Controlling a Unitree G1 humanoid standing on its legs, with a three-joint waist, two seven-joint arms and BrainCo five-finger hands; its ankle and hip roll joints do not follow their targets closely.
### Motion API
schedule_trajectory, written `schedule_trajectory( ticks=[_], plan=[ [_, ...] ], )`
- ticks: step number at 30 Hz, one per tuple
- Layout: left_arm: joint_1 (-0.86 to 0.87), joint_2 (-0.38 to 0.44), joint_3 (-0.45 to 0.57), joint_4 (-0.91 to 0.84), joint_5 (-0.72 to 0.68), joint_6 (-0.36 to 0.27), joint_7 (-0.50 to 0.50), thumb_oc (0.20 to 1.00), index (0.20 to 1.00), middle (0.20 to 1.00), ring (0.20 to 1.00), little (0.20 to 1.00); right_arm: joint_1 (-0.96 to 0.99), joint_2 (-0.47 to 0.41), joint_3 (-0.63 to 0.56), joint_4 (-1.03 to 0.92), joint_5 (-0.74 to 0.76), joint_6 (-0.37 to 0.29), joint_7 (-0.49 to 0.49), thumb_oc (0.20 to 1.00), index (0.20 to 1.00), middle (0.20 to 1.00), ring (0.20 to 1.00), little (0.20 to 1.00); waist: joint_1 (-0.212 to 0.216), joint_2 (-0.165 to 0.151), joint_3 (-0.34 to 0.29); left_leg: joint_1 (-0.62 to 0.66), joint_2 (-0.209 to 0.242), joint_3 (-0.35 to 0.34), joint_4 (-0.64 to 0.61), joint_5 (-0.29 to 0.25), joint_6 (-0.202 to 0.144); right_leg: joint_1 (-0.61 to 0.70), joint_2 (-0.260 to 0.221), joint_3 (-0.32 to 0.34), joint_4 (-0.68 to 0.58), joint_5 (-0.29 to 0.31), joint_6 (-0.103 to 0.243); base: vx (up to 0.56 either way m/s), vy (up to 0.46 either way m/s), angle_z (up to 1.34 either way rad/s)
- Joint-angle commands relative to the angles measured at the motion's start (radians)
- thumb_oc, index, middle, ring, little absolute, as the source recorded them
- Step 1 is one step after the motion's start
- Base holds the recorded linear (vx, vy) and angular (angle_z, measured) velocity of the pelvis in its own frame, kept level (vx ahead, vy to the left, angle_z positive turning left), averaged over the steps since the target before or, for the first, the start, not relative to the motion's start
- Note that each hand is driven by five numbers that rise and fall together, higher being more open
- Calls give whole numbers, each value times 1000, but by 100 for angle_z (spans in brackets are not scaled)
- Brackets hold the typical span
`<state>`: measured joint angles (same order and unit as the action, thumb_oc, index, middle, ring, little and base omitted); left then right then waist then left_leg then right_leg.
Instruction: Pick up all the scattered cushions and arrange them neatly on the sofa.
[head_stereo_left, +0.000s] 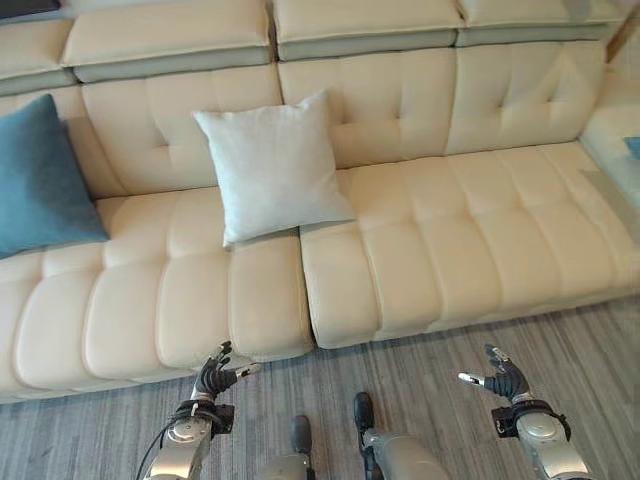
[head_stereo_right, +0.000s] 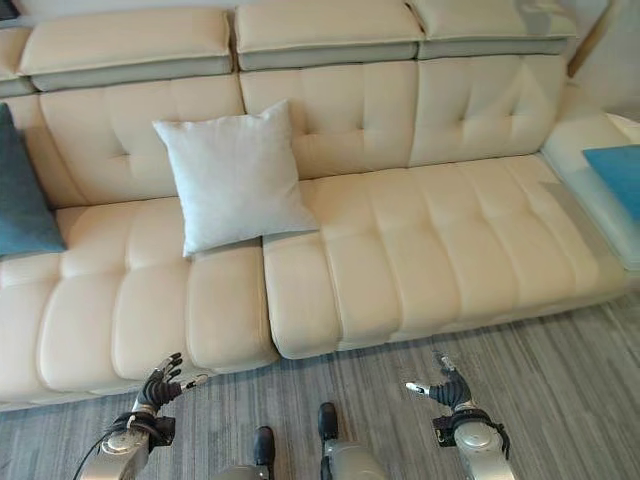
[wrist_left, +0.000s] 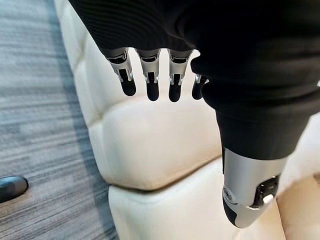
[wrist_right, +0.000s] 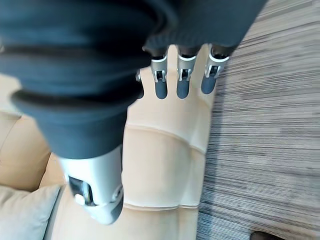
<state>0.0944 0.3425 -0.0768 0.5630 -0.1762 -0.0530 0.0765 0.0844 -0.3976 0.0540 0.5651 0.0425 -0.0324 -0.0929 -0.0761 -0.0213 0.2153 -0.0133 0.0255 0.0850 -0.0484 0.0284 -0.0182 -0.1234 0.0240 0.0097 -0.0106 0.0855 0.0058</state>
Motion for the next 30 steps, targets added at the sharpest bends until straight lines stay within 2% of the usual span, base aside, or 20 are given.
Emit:
schedule_trajectory(
  ticks=[1,5,7,8,9,10,11,12,13,14,16,17,18,19,21,22,23,25,27,30],
  plan=[
    [20,38,-2,-20,14,-25,-9,1000,1000,1000,1000,1000,18,-7,-16,-14,39,-14,-1,1000,1000,1000,1000,1000,-15,-20,-64,-62,-25,-18,82,-83,-20,30,-42,10,43,-116,82,-8,60,-59],
    [21,44,-6,-18,28,-13,-13,1000,1000,1000,1000,1000,25,27,-40,-17,105,-14,0,1000,1000,1000,1000,1000,-53,-17,-55,-27,-23,66,70,-100,3,-10,-9,115,86,-100,93,-15,74,-85],
    [12,49,1,-39,17,-15,3,1000,1000,1000,1000,1000,2,34,-30,-36,113,-19,-11,1000,1000,1000,1000,1000,-49,-19,-37,-23,-1,145,82,-115,10,-58,-4,81,128,-94,107,-66,-21,-166],
    [12,49,2,-39,17,-15,3,1000,1000,1000,1000,1000,1,35,-30,-36,113,-19,-11,1000,1000,1000,1000,1000,-47,-20,-39,-26,-1,148,82,-112,10,-61,-3,84,128,-91,106,-85,-120,-139],
    [7,59,6,-57,8,-15,6,1000,1000,1000,1000,1000,-13,48,-20,-42,115,-20,-18,1000,1000,1000,1000,1000,-24,-14,-31,-19,35,212,78,-108,2,-91,-59,-101,177,-104,107,-4,-130,-181],
    [7,67,14,-67,4,-17,9,1000,1000,1000,1000,1000,-21,55,-14,-44,115,-21,-22,1000,1000,1000,1000,1000,-6,-3,-38,-3,60,241,66,-121,-14,-78,-106,-229,196,-144,106,5,-128,-172],
    [8,67,14,-67,3,-17,9,1000,1000,1000,1000,1000,-21,55,-14,-44,115,-21,-22,1000,1000,1000,1000,1000,-8,-3,-36,0,60,239,66,-123,-14,-76,-107,-231,200,-149,107,59,-125,-200],
    [9,68,12,-67,11,-15,6,1000,1000,1000,1000,1000,-20,60,-5,-53,107,-21,-22,1000,1000,1000,1000,1000,-3,-1,-43,9,79,280,70,-121,-25,-53,-140,-327,190,-162,99,100,-180,-153],
    [19,62,2,-65,23,-10,-5,1000,1000,1000,1000,1000,-12,63,1,-67,102,-17,-20,1000,1000,1000,1000,1000,-16,-10,-54,31,92,333,115,-141,-29,-35,-143,-322,171,-165,92,95,-178,-138],
    [19,62,2,-65,23,-10,-5,1000,1000,1000,1000,1000,-12,63,1,-67,102,-17,-20,1000,1000,1000,1000,1000,-15,-10,-54,31,93,333,115,-141,-29,-35,-142,-321,171,-165,92,158,-181,-106],
    [23,51,-6,-64,32,-5,-16,1000,1000,1000,1000,1000,6,55,-9,-78,104,-17,-27,1000,1000,1000,1000,1000,-33,-24,-53,23,129,353,262,-181,-30,-23,-130,-262,166,-176,77,177,-261,-92],
    [23,43,-13,-64,30,-2,-19,1000,1000,1000,1000,1000,15,53,-9,-86,104,-15,-28,1000,1000,1000,1000,1000,-38,-26,-49,7,167,354,357,-172,-35,-6,-116,-241,163,-185,59,300,-366,-79],
    [19,22,-33,-60,25,-4,-13,1000,1000,1000,1000,1000,11,36,1,-89,99,-10,-37,1000,1000,1000,1000,1000,-34,-17,-30,-23,203,302,511,-133,-36,41,-76,-208,150,-203,25,225,-234,-73],
    [18,22,-33,-60,25,-4,-13,1000,1000,1000,1000,1000,11,36,1,-89,99,-10,-37,1000,1000,1000,1000,1000,-34,-16,-29,-23,204,301,513,-134,-36,41,-75,-208,149,-203,24,226,-169,-53],
    [16,8,-51,-66,18,-8,-5,1000,1000,1000,1000,1000,-1,27,8,-107,96,-7,-38,1000,1000,1000,1000,1000,-10,-27,-17,-121,116,192,544,-118,-3,66,-66,-151,129,-187,14,114,-40,-115],
    [17,8,-52,-65,18,-7,-6,1000,1000,1000,1000,1000,0,28,8,-106,96,-7,-38,1000,1000,1000,1000,1000,-9,-20,-19,-113,119,178,550,-143,-14,76,-60,-146,133,-206,20,187,-78,-154],
    [16,1,-62,-73,22,-11,-5,1000,1000,1000,1000,1000,-2,26,13,-124,101,-16,-38,1000,1000,1000,1000,1000,4,-34,-14,-166,64,139,506,-143,9,90,-61,-116,115,-189,25,320,-41,-84],
    [23,6,-75,-80,39,-6,-13,1000,1000,1000,1000,1000,6,26,20,-120,100,-20,-39,1000,1000,1000,1000,1000,26,-33,-9,-241,19,77,398,-96,4,124,-46,-72,107,-206,27,369,-42,-64],
    [28,5,-78,-92,46,-1,-16,1000,1000,1000,1000,1000,-2,24,29,-113,92,-17,-48,1000,1000,1000,1000,1000,54,-8,-2,-285,-22,20,255,11,-15,165,-1,-28,103,-226,22,378,-10,-57],
    [32,3,-71,-100,53,2,-13,1000,1000,1000,1000,1000,-7,28,35,-111,85,-17,-49,1000,1000,1000,1000,1000,82,3,-8,-331,-48,11,128,61,-27,228,25,34,94,-268,22,538,53,-87]
  ],
)
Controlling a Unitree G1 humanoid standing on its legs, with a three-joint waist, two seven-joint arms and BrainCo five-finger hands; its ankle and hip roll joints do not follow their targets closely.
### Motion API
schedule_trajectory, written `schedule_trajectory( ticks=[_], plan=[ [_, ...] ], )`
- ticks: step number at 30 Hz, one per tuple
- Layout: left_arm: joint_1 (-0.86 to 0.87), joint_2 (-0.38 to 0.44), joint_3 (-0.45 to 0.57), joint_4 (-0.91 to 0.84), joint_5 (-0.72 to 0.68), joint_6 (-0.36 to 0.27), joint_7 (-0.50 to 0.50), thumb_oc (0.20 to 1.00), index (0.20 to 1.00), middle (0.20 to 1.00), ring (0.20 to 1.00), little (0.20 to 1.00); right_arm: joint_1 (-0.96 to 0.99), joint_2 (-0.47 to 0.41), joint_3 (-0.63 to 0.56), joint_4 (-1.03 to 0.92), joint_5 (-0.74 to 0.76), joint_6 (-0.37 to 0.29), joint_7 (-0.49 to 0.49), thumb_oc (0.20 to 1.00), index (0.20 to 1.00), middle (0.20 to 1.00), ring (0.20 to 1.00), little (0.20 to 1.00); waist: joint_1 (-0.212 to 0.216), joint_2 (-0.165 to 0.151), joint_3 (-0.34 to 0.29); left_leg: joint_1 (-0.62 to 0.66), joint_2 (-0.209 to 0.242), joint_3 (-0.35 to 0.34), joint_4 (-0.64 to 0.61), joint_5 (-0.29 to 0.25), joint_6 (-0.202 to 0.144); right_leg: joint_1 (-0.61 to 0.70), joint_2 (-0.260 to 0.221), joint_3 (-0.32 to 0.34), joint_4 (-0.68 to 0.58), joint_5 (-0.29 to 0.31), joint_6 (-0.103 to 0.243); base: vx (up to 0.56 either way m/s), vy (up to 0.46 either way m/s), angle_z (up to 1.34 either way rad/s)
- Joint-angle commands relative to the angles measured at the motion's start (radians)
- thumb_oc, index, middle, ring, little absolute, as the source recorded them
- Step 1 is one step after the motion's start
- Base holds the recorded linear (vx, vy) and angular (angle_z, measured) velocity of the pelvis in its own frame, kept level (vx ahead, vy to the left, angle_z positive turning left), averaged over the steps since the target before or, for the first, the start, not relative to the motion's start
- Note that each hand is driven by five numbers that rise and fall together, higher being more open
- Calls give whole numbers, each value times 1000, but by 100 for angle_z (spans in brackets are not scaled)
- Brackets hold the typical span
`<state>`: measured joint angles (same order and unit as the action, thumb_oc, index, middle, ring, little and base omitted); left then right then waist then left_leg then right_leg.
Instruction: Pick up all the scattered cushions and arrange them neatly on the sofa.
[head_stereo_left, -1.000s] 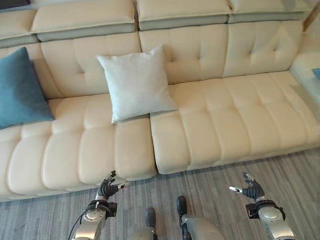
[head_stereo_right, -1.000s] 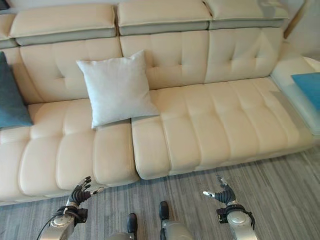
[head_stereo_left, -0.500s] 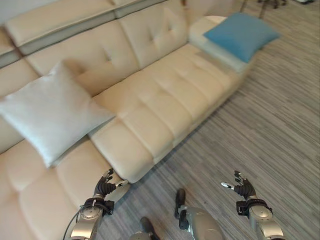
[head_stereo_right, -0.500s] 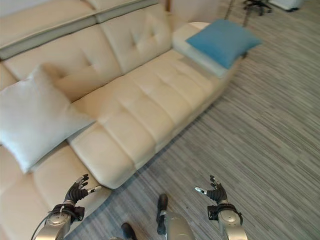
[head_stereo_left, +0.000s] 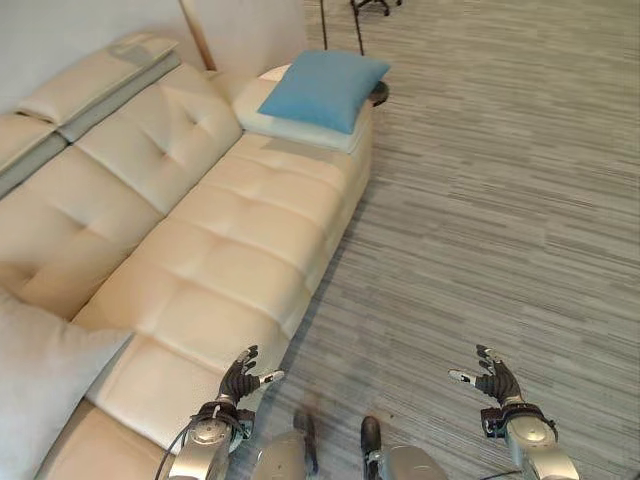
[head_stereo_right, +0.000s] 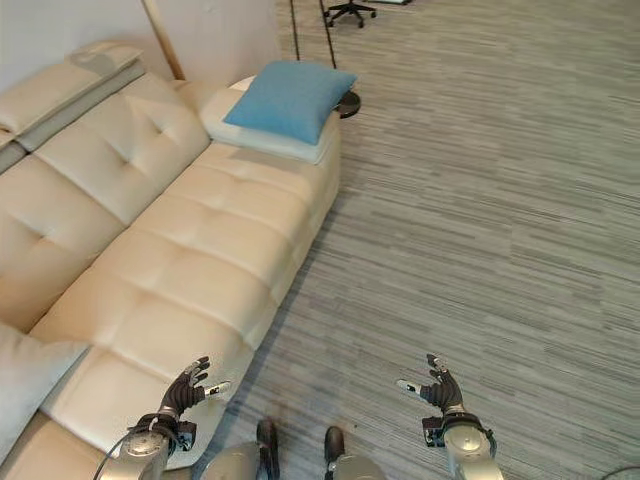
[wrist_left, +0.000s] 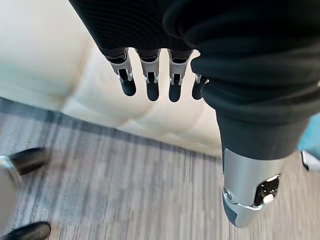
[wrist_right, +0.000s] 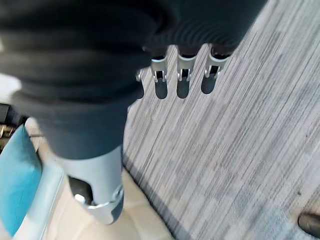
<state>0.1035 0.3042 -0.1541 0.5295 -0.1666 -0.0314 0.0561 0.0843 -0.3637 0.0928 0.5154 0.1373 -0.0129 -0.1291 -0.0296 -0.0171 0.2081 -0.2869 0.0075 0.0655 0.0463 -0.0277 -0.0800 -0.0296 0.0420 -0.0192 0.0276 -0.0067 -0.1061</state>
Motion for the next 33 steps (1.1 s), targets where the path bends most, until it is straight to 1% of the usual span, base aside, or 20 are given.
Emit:
schedule_trajectory(
  ticks=[1,4,6,9,10,11,12,13,17,19,20,23,25,27,28,29,30,31,32,33],
  plan=[
    [26,41,15,-69,46,-18,9,1000,1000,1000,1000,1000,-7,-3,-5,-61,-11,-33,-11,1000,1000,1000,1000,1000,46,2,-11,-87,-31,40,15,139,37,174,13,102,57,-197,136,338,68,-80],
    [46,47,29,-72,52,-13,6,1000,1000,1000,1000,1000,-5,3,-3,-67,-14,-30,2,1000,1000,1000,1000,1000,67,-6,-28,-88,-31,39,21,150,48,226,12,151,66,-232,144,516,113,-65],
    [48,49,27,-70,53,-11,3,1000,1000,1000,1000,1000,11,9,-6,-71,-16,-36,10,1000,1000,1000,1000,1000,75,-23,-47,-102,-41,36,73,166,64,234,-19,149,100,-219,161,542,137,-79],
    [33,66,31,-63,50,-10,5,1000,1000,1000,1000,1000,-4,22,-1,-76,-14,-36,27,1000,1000,1000,1000,1000,65,-47,-32,-56,-41,69,99,115,87,126,-64,128,345,-78,243,324,100,-42],
    [33,65,31,-63,50,-10,5,1000,1000,1000,1000,1000,-5,22,-1,-76,-14,-36,27,1000,1000,1000,1000,1000,68,-43,-35,-59,-35,69,98,118,86,121,-59,131,344,-74,242,270,94,-51],
    [19,76,38,-66,41,-12,14,1000,1000,1000,1000,1000,-32,32,11,-84,-11,-42,24,1000,1000,1000,1000,1000,61,-40,-17,-7,-17,105,104,61,102,26,-120,45,474,14,265,274,113,-43],
    [14,79,41,-68,35,-13,21,1000,1000,1000,1000,1000,-42,36,19,-82,-12,-40,25,1000,1000,1000,1000,1000,61,-29,-11,29,2,121,98,40,106,-20,-149,-5,496,13,261,534,196,-37],
    [19,83,47,-71,28,-18,26,1000,1000,1000,1000,1000,-54,39,23,-89,-2,-41,25,1000,1000,1000,1000,1000,54,-15,3,100,12,137,92,-13,111,-84,-204,-104,476,-24,232,349,126,-42],
    [20,84,50,-67,22,-20,27,1000,1000,1000,1000,1000,-63,28,23,-96,6,-35,26,1000,1000,1000,1000,1000,35,-1,29,168,21,151,100,-69,113,-167,-223,-183,395,-77,218,328,47,-39],
    [15,74,46,-53,35,-20,29,1000,1000,1000,1000,1000,-69,23,16,-102,18,-34,20,1000,1000,1000,1000,1000,8,-6,48,250,0,145,80,-112,104,-245,-202,-194,234,-20,239,449,-66,-28],
    [15,74,46,-52,35,-20,29,1000,1000,1000,1000,1000,-69,22,16,-102,18,-34,20,1000,1000,1000,1000,1000,7,-5,49,252,1,144,79,-112,104,-242,-201,-195,232,-20,239,432,-104,-16],
    [8,65,60,-48,43,-25,34,1000,1000,1000,1000,1000,-66,25,10,-104,19,-35,18,1000,1000,1000,1000,1000,-18,-2,56,331,-3,124,45,-148,79,-290,-197,-204,61,49,274,441,-153,8],
    [8,63,58,-45,57,-30,32,1000,1000,1000,1000,1000,-48,23,6,-103,14,-40,23,1000,1000,1000,1000,1000,-40,-1,37,413,-1,98,14,-186,57,-308,-204,-161,28,77,285,607,-264,33],
    [14,60,61,-45,56,-34,32,1000,1000,1000,1000,1000,-43,23,5,-102,16,-41,28,1000,1000,1000,1000,1000,-44,-5,30,434,0,92,19,-190,51,-299,-205,-141,41,101,279,518,-315,39],
    [13,46,40,-39,42,-30,34,1000,1000,1000,1000,1000,-31,8,3,-93,13,-40,26,1000,1000,1000,1000,1000,-54,15,18,375,70,75,235,-83,12,-256,-171,-108,89,82,228,600,-414,41],
    [13,47,41,-39,42,-30,34,1000,1000,1000,1000,1000,-31,8,3,-93,13,-40,27,1000,1000,1000,1000,1000,-56,12,15,370,67,73,236,-81,12,-259,-174,-108,87,85,228,538,-470,38],
    [9,45,27,-44,41,-30,27,1000,1000,1000,1000,1000,-31,-3,0,-94,26,-46,23,1000,1000,1000,1000,1000,-53,13,24,312,88,66,369,-30,8,-235,-165,-111,87,69,206,91,-136,50],
    [9,45,28,-44,41,-30,27,1000,1000,1000,1000,1000,-31,-2,1,-93,26,-46,23,1000,1000,1000,1000,1000,-56,10,20,304,85,63,370,-27,9,-239,-168,-112,85,72,206,231,-286,65],
    [1,41,16,-41,38,-29,27,1000,1000,1000,1000,1000,-32,-11,0,-86,38,-50,18,1000,1000,1000,1000,1000,-53,7,27,255,107,61,457,19,6,-211,-153,-114,87,43,177,214,-226,44],
    [-3,38,14,-46,27,-27,26,1000,1000,1000,1000,1000,-32,-17,-6,-84,40,-42,17,1000,1000,1000,1000,1000,-50,2,27,222,105,64,473,9,21,-193,-151,-112,82,24,166,540,-369,7]
  ],
)
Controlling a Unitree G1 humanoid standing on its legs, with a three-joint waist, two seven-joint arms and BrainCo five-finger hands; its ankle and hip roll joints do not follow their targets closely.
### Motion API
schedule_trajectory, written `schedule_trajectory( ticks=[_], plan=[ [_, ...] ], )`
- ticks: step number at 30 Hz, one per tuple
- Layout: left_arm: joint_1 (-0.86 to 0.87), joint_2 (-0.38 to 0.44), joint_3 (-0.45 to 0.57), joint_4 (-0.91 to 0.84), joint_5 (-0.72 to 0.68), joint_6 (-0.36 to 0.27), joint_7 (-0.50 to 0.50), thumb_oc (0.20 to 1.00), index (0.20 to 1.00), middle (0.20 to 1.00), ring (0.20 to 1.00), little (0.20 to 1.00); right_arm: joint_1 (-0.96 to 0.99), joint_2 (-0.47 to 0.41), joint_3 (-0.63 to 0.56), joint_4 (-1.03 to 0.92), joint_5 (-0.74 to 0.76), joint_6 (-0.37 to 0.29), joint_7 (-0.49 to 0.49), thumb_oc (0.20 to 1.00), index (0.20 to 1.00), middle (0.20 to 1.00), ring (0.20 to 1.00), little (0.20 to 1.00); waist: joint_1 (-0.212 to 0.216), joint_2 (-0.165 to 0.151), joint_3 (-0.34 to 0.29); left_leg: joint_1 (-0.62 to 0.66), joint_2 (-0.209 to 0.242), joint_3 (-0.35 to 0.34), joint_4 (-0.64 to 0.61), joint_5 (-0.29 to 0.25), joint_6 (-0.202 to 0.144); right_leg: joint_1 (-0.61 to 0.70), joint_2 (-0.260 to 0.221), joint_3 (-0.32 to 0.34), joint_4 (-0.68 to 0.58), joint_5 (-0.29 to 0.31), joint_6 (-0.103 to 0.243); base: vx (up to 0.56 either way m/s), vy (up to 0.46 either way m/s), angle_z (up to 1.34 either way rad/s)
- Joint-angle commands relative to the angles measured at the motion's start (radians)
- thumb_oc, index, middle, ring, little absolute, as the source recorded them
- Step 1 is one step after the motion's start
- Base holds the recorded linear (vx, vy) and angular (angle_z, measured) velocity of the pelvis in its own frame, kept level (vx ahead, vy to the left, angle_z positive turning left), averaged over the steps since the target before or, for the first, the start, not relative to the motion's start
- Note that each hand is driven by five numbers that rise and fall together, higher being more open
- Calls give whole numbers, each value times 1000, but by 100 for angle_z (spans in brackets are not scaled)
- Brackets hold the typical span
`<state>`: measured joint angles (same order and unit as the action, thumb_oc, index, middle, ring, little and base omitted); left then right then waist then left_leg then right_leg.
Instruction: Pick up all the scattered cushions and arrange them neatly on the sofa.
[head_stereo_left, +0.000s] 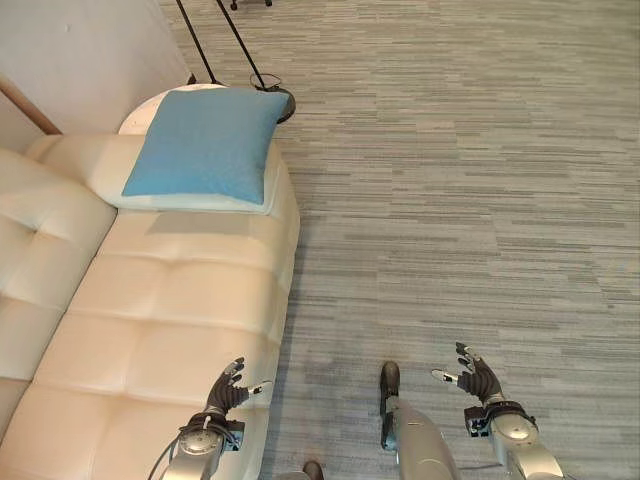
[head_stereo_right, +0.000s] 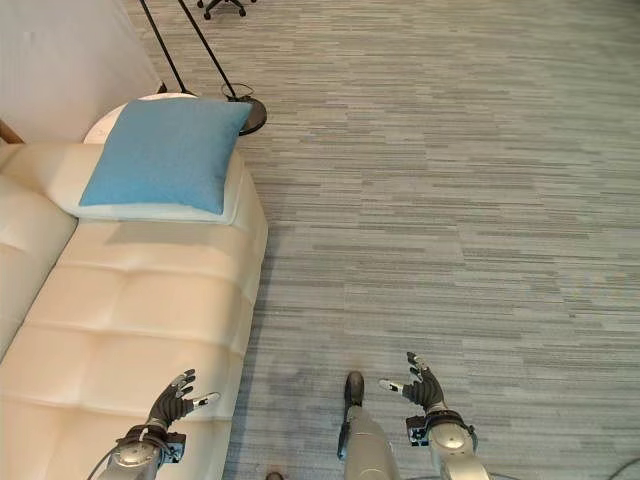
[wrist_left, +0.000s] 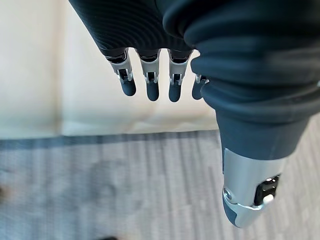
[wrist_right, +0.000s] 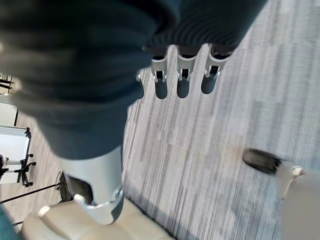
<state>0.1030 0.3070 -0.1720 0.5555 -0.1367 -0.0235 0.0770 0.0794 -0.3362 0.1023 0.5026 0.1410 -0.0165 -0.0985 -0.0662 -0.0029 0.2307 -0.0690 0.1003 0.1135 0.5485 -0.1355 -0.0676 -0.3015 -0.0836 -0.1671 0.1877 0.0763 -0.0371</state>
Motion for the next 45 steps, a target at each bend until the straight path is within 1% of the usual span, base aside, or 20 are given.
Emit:
schedule_trajectory(
  ticks=[1,4,9,13,14,17,18,19,20,21,23,24,25,27,28,30,35,39,43,45],
  plan=[
    [-26,16,9,-48,-5,-35,-2,1000,1000,1000,1000,1000,-26,-59,-33,-60,53,-39,-22,1000,1000,1000,1000,1000,-1,-11,10,-82,-20,45,-73,59,32,148,-22,29,-97,-104,91,408,-216,-7],
    [-23,12,8,-43,0,-37,-3,1000,1000,1000,1000,1000,-22,-64,-39,-60,57,-41,-22,1000,1000,1000,1000,1000,11,-8,10,-115,-52,60,-174,33,44,184,-19,27,-108,-123,100,387,-95,21],
    [5,18,36,-61,3,-33,9,1000,1000,1000,1000,1000,-11,-66,-42,-56,42,-37,-38,1000,1000,1000,1000,1000,61,19,5,-219,-67,61,-448,211,5,293,43,21,-134,-185,99,378,-22,-8],
    [27,19,76,-58,-6,-29,18,1000,1000,1000,1000,1000,-3,-72,-47,-53,19,-31,-35,1000,1000,1000,1000,1000,99,20,-16,-246,-58,97,-598,253,-4,419,51,31,-133,-276,110,594,78,-9],
    [31,21,83,-56,-10,-28,21,1000,1000,1000,1000,1000,3,-72,-49,-52,8,-27,-34,1000,1000,1000,1000,1000,112,21,-22,-263,-45,117,-587,284,3,451,50,32,-122,-293,107,579,116,-5],
    [44,25,95,-53,-11,-22,21,1000,1000,1000,1000,1000,5,-69,-48,-49,-4,-18,-22,1000,1000,1000,1000,1000,122,1,-38,-274,-40,146,-549,267,2,506,26,38,-98,-345,123,613,172,-3],
    [57,31,94,-53,3,-15,10,1000,1000,1000,1000,1000,27,-54,-50,-54,-16,-15,-6,1000,1000,1000,1000,1000,129,-10,-54,-279,-45,156,-487,296,27,512,2,28,-49,-319,139,649,202,-1],
    [57,31,94,-53,3,-15,10,1000,1000,1000,1000,1000,27,-54,-50,-54,-16,-15,-6,1000,1000,1000,1000,1000,128,-11,-55,-281,-46,156,-485,295,27,511,1,27,-47,-320,139,673,281,1],
    [48,39,91,-41,12,-12,8,1000,1000,1000,1000,1000,27,-36,-47,-50,-24,-11,1,1000,1000,1000,1000,1000,129,-50,-58,-276,-74,161,-420,244,54,462,-55,29,99,-172,190,324,165,1],
    [48,39,91,-41,11,-12,8,1000,1000,1000,1000,1000,27,-36,-47,-50,-24,-10,1,1000,1000,1000,1000,1000,130,-50,-58,-276,-74,163,-419,243,55,460,-56,30,101,-173,191,453,255,-3],
    [48,49,96,-52,2,-14,11,1000,1000,1000,1000,1000,16,-22,-30,-53,-22,-16,3,1000,1000,1000,1000,1000,127,-64,-44,-236,-92,164,-408,187,93,378,-107,37,281,12,207,288,185,-14],
    [48,50,96,-52,2,-14,11,1000,1000,1000,1000,1000,16,-21,-30,-53,-22,-16,3,1000,1000,1000,1000,1000,128,-64,-45,-237,-92,166,-408,186,93,376,-108,39,282,11,208,476,227,-2],
    [42,60,101,-58,-19,-14,22,1000,1000,1000,1000,1000,-1,-7,-10,-53,-29,-18,-1,1000,1000,1000,1000,1000,122,-61,-26,-158,-102,155,-408,117,110,295,-150,26,405,49,205,409,179,24],
    [36,62,97,-53,-25,-19,29,1000,1000,1000,1000,1000,-9,-2,-1,-58,-23,-21,-1,1000,1000,1000,1000,1000,111,-28,-13,-91,-89,139,-432,104,122,186,-108,15,422,-26,158,431,165,41],
    [35,61,97,-53,-25,-19,29,1000,1000,1000,1000,1000,-9,-2,-1,-58,-23,-21,-1,1000,1000,1000,1000,1000,110,-29,-11,-90,-91,139,-432,104,123,186,-111,15,426,-29,158,481,72,52],
    [36,54,96,-37,-30,-25,30,1000,1000,1000,1000,1000,-11,-16,0,-58,-17,-16,3,1000,1000,1000,1000,1000,80,-12,8,9,-113,77,-458,69,116,94,-54,-20,245,-125,146,551,14,63],
    [33,43,104,-17,-23,-29,31,1000,1000,1000,1000,1000,-2,-26,-4,-55,-21,-13,0,1000,1000,1000,1000,1000,40,-22,21,99,-161,-21,-491,37,96,33,40,71,-10,-68,179,365,-78,93],
    [35,31,99,14,-6,-34,18,1000,1000,1000,1000,1000,31,-33,-30,-44,-7,-23,9,1000,1000,1000,1000,1000,27,-23,4,115,-188,-117,-409,-8,62,94,37,112,-66,-51,154,302,-181,123],
    [41,19,100,27,-23,-34,10,1000,1000,1000,1000,1000,27,-43,-43,-44,8,-34,13,1000,1000,1000,1000,1000,24,-14,-4,49,-151,-88,-233,35,13,160,18,66,-97,-68,127,235,-180,136],
    [39,13,101,29,-40,-32,12,1000,1000,1000,1000,1000,23,-52,-48,-43,16,-34,10,1000,1000,1000,1000,1000,21,-16,-4,-11,-91,-6,-143,71,1,206,8,29,-111,-98,107,160,-120,54]
  ],
)
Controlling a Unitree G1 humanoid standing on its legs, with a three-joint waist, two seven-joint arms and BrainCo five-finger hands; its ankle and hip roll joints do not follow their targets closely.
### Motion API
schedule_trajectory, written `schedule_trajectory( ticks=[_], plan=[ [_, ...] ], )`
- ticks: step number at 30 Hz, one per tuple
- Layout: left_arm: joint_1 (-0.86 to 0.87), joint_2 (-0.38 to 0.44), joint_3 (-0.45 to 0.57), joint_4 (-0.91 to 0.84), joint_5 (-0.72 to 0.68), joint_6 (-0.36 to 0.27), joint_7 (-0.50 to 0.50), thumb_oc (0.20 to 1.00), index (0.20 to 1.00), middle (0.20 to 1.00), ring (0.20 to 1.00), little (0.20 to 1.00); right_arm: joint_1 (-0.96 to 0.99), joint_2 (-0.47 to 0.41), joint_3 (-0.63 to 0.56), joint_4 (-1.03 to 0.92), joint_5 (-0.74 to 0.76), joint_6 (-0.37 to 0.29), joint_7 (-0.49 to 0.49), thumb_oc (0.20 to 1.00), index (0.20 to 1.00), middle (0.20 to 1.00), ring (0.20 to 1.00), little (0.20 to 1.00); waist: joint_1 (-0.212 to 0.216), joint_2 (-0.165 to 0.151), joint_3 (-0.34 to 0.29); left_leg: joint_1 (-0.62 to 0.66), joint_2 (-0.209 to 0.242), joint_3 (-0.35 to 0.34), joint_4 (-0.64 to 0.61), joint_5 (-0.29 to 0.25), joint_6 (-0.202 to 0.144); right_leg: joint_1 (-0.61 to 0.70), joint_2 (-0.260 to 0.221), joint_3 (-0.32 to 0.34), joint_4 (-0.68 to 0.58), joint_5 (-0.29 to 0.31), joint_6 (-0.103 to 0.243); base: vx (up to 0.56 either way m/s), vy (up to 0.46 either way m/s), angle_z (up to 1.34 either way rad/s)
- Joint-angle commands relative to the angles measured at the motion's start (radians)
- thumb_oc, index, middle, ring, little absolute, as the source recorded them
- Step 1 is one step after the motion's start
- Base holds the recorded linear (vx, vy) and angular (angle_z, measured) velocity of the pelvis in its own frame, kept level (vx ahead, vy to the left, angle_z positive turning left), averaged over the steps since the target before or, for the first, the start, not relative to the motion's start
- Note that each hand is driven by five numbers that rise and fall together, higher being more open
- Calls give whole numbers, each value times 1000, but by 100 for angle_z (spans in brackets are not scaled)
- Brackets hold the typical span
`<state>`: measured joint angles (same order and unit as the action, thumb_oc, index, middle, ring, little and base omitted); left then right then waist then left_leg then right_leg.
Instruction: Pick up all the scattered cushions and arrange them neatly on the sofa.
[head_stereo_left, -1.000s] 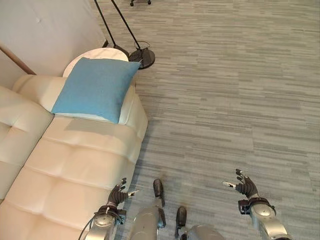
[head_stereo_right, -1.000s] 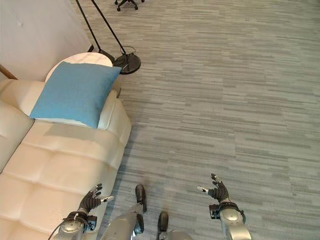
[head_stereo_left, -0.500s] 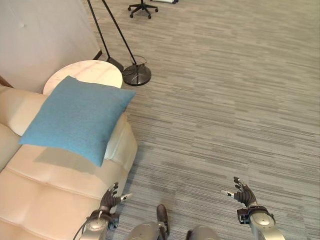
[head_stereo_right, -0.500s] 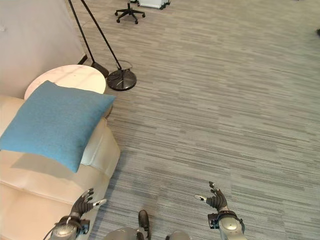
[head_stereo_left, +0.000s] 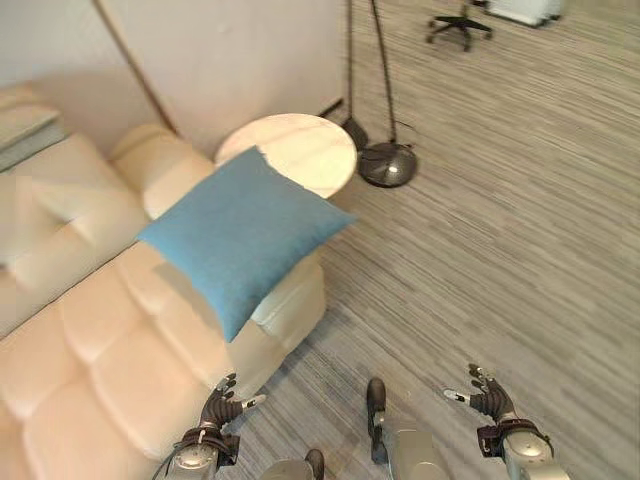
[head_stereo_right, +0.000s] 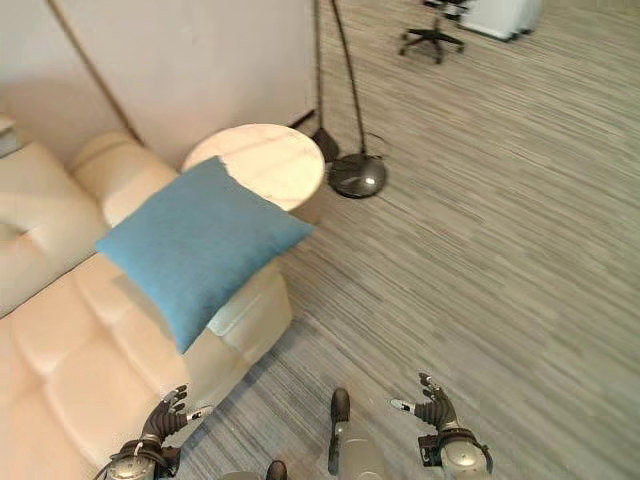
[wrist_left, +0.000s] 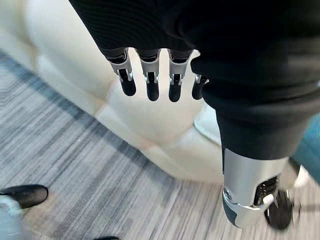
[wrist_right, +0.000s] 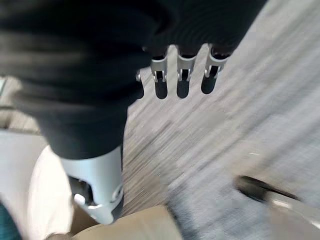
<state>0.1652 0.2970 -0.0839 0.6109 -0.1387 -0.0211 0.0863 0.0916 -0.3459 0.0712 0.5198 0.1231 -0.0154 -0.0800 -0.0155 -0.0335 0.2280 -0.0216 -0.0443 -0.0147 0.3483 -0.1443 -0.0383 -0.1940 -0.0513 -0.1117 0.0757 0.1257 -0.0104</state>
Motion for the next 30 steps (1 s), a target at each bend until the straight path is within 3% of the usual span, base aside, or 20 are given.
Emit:
schedule_trajectory(
  ticks=[1,3,5,7,10,11,13,17,20,21,23,26,30],
  plan=[
    [-28,20,13,-15,-43,-33,4,1000,1000,1000,1000,1000,14,-44,-19,-55,40,-30,-12,1000,1000,1000,1000,1000,-33,13,-5,-73,91,185,43,81,-19,119,-32,-48,-6,-164,75,195,-114,36],
    [-42,19,5,8,-42,-35,4,1000,1000,1000,1000,1000,21,-57,-29,-50,49,-29,-21,1000,1000,1000,1000,1000,-27,11,-8,-128,110,260,-34,51,5,173,-37,-87,-37,-191,74,269,-83,47],
    [-42,19,5,8,-42,-35,4,1000,1000,1000,1000,1000,21,-57,-29,-50,49,-29,-21,1000,1000,1000,1000,1000,-28,11,-8,-129,110,260,-34,51,5,173,-37,-88,-37,-191,74,181,-27,72],
    [-39,15,15,8,-54,-34,18,1000,1000,1000,1000,1000,17,-65,-17,-47,37,-23,-31,1000,1000,1000,1000,1000,10,25,-6,-226,100,242,-237,192,-30,254,-1,-98,-64,-243,73,510,3,53],
    [-18,6,32,2,-68,-30,25,1000,1000,1000,1000,1000,19,-64,-17,-46,27,-17,-31,1000,1000,1000,1000,1000,31,23,-16,-264,103,265,-326,218,-47,319,5,-95,-61,-296,82,537,94,23],
    [7,4,52,4,-66,-26,21,1000,1000,1000,1000,1000,25,-62,-19,-62,15,-11,-18,1000,1000,1000,1000,1000,48,32,-35,-257,126,293,-341,251,-41,351,11,-86,-49,-311,86,413,148,-17],
    [26,2,65,3,-64,-20,20,1000,1000,1000,1000,1000,31,-57,-16,-71,-4,-6,-8,1000,1000,1000,1000,1000,61,26,-51,-250,121,265,-299,272,-30,381,-8,-79,-27,-326,94,461,162,-25],
    [18,14,69,19,-57,-18,18,1000,1000,1000,1000,1000,36,-46,-15,-87,-23,-3,5,1000,1000,1000,1000,1000,71,-1,-62,-222,94,260,-263,238,-1,349,-64,-65,100,-288,121,360,174,-22],
    [15,33,75,16,-58,-22,21,1000,1000,1000,1000,1000,35,-38,-10,-101,-22,-11,10,1000,1000,1000,1000,1000,71,-15,-61,-169,51,252,-272,193,40,278,-97,-32,271,-184,145,282,174,-11],
    [9,38,77,18,-62,-24,25,1000,1000,1000,1000,1000,31,-34,-5,-100,-25,-12,10,1000,1000,1000,1000,1000,68,-10,-55,-145,45,245,-281,181,51,238,-102,-22,328,-153,145,216,140,21],
    [0,44,83,15,-68,-29,34,1000,1000,1000,1000,1000,19,-31,0,-100,-25,-14,9,1000,1000,1000,1000,1000,60,11,-41,-98,47,227,-308,167,59,141,-91,-13,376,-165,127,206,90,14],
    [-6,48,81,6,-79,-37,38,1000,1000,1000,1000,1000,6,-40,4,-99,-26,-13,3,1000,1000,1000,1000,1000,33,30,-18,-52,47,194,-327,159,56,68,-50,-5,295,-217,111,183,-20,42],
    [-15,45,84,1,-87,-42,45,1000,1000,1000,1000,1000,-2,-70,3,-120,-50,-12,-9,1000,1000,1000,1000,1000,-6,24,2,-4,10,116,-339,138,52,1,28,118,111,-164,133,184,-90,44]
  ],
)
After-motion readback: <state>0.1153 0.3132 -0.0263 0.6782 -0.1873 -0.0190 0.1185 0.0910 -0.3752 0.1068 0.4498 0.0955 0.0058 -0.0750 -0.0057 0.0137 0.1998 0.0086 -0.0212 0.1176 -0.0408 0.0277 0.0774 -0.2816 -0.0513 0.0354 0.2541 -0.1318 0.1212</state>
